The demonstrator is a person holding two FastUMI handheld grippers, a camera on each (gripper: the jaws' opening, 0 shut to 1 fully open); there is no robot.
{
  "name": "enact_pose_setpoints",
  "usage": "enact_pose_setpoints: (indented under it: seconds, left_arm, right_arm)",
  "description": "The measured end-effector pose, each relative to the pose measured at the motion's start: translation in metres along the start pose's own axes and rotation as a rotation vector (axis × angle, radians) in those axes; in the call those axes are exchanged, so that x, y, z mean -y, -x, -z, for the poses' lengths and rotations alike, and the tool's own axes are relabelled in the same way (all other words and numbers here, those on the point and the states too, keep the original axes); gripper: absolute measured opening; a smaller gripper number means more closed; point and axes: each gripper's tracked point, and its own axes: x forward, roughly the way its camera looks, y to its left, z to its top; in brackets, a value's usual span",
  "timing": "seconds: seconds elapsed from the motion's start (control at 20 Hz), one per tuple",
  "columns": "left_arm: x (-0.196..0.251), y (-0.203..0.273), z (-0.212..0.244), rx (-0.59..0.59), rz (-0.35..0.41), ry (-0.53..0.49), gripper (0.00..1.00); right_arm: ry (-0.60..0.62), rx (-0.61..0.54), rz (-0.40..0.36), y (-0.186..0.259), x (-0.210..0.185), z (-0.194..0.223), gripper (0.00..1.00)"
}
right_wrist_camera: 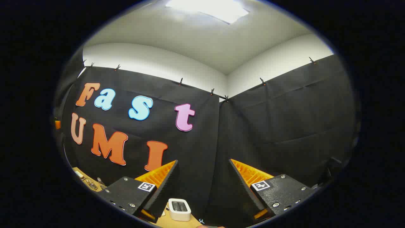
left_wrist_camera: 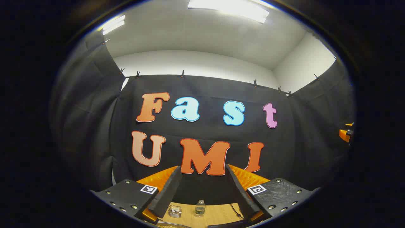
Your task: First push the handle of the pot to place it horizontally, then grasp the pot with both hands and set it on the induction cooktop.
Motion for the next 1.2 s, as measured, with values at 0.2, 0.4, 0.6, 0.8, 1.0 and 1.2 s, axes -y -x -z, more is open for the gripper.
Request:
enact_pose_setpoints:
  seconds: [0.2,0.4,0.6,0.8,1.0,1.2]
  left_arm:
    - [-0.009,-0.009,0.005,0.002,-0.005,0.016,0.88]
    - [-0.007,-0.021,0.011,0.003,0.009,0.021,0.88]
    - [0.005,-0.029,0.019,-0.011,0.038,0.056,0.88]
    - [-0.001,-0.027,0.026,-0.032,0.029,0.047,0.88]
    - [-0.012,-0.017,0.017,-0.021,-0.004,0.009,0.87]
    - [-0.014,0.003,0.012,-0.012,-0.014,-0.007,0.88]
  right_arm:
    - [0.016,0.0,0.011,0.0,-0.005,0.0,0.95]
    - [0.049,0.004,0.047,0.003,0.004,-0.001,0.95]
    - [0.047,-0.002,0.08,0.006,0.013,0.0,0.95]
    - [0.046,-0.019,0.093,0.01,0.018,0.002,0.95]
    - [0.034,-0.026,0.079,0.014,0.015,0.005,0.95]
    - [0.015,-0.04,0.032,0.013,0.0,0.013,0.95]
